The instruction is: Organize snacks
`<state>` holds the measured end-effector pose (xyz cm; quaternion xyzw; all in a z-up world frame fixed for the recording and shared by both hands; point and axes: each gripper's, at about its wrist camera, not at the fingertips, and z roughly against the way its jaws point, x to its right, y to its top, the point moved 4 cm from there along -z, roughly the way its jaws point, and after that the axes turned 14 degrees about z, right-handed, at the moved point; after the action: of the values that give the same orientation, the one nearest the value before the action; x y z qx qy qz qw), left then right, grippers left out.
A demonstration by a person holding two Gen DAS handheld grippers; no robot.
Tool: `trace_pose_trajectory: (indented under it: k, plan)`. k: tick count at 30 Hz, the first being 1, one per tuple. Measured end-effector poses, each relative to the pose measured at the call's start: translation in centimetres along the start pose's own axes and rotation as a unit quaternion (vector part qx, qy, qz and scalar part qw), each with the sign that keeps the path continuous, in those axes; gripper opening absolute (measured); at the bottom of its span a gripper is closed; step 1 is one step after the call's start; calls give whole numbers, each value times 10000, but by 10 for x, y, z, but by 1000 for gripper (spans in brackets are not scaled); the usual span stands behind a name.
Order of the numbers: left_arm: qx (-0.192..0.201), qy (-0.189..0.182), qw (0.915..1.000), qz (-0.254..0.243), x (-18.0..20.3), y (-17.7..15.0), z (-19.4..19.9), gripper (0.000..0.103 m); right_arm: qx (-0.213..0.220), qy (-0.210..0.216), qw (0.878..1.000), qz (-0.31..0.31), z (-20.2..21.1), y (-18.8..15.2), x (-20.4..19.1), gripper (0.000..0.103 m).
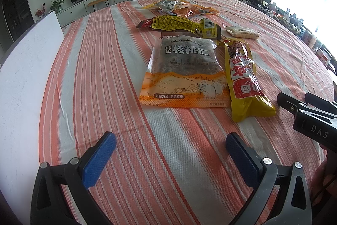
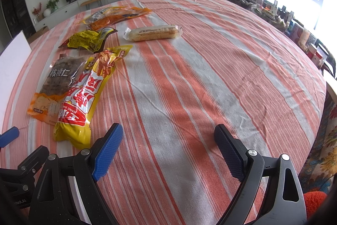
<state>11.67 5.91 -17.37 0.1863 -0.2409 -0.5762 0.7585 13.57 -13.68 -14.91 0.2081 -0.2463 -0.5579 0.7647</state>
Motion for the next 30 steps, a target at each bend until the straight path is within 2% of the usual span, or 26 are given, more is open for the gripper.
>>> trace_pose_trajectory:
  k: [10,17,25,30]
  plan:
    - [-413,37,9990,-137,-16,-3,6,103,4,-2,10000,-4,0,0,-1,91]
    - [-90,-79,9998,-184,-28,-10,12,103,5,-1,10000,-2,0,0,0,91]
    - [-69,-90,9998,-181,-29,-10,12,103,12,64,10000,-20,2,0,1,91]
    - [-66,-103,9998,-183,-29,-10,13,103,419,568,9942,-818,16,2,24,89]
